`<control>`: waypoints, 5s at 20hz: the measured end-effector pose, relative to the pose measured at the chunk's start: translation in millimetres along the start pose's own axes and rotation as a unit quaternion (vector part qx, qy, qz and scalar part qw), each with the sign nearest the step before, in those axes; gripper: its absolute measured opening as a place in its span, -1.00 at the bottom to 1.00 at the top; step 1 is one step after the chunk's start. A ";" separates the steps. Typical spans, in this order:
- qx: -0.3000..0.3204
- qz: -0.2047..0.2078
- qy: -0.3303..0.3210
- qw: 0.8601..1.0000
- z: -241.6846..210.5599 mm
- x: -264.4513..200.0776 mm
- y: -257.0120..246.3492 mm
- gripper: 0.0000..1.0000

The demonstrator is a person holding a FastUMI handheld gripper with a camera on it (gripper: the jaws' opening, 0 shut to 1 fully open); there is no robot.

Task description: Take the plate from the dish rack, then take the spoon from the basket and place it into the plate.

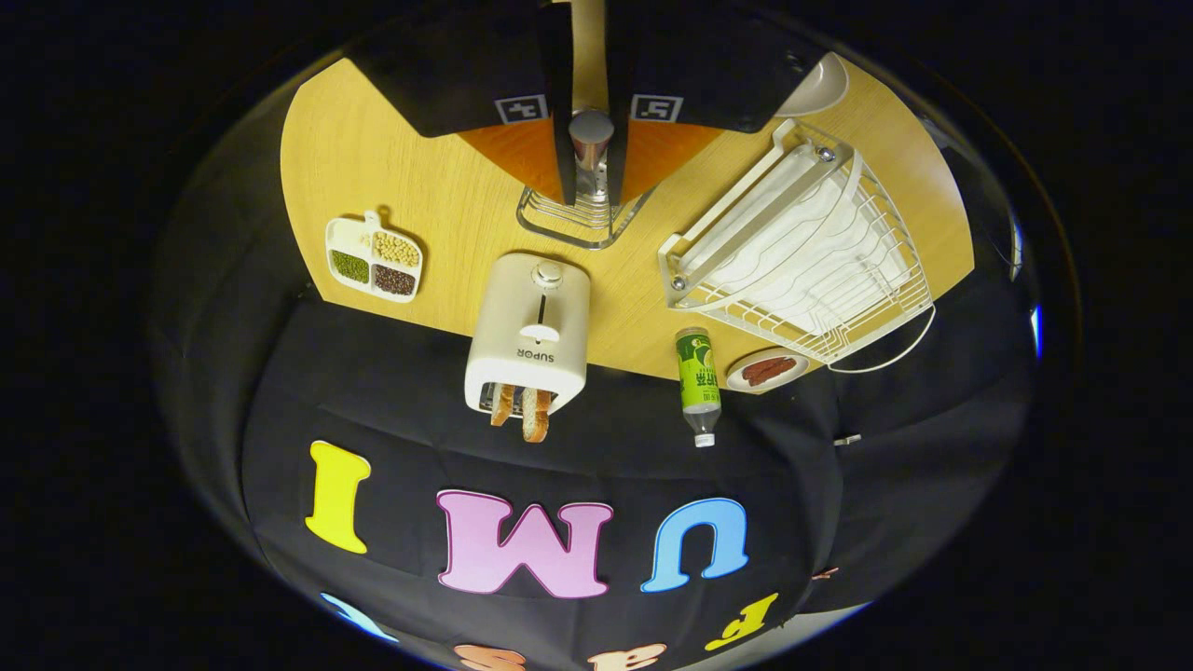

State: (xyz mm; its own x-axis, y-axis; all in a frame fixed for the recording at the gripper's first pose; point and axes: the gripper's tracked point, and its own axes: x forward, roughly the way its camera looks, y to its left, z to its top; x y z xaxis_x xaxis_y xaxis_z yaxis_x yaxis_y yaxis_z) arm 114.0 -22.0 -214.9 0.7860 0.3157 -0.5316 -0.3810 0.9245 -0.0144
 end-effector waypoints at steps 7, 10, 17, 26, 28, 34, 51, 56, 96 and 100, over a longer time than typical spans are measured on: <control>-0.011 -0.013 -0.024 1.000 38.1 -25.1 0.6 -0.69; 0.004 -0.020 -0.028 0.999 53.7 -45.9 7.6 -0.70; 0.040 -0.044 -0.019 0.998 60.8 -90.5 28.0 -0.70; 0.055 -0.062 -0.015 0.996 38.2 -124.0 63.2 -0.69; 0.058 -0.058 -0.011 0.997 28.3 -127.8 71.2 -0.69; 0.057 -0.045 0.004 0.997 -6.4 -127.5 84.9 -0.69; 0.084 -0.036 0.094 0.991 -97.5 -115.1 103.1 -0.59; 0.085 -0.035 0.095 0.991 -96.4 -115.0 105.9 -0.55; 0.175 -0.167 -0.181 0.953 80.7 -284.4 -75.0 0.97; 0.153 -0.169 -0.191 0.955 81.7 -282.2 -63.7 0.97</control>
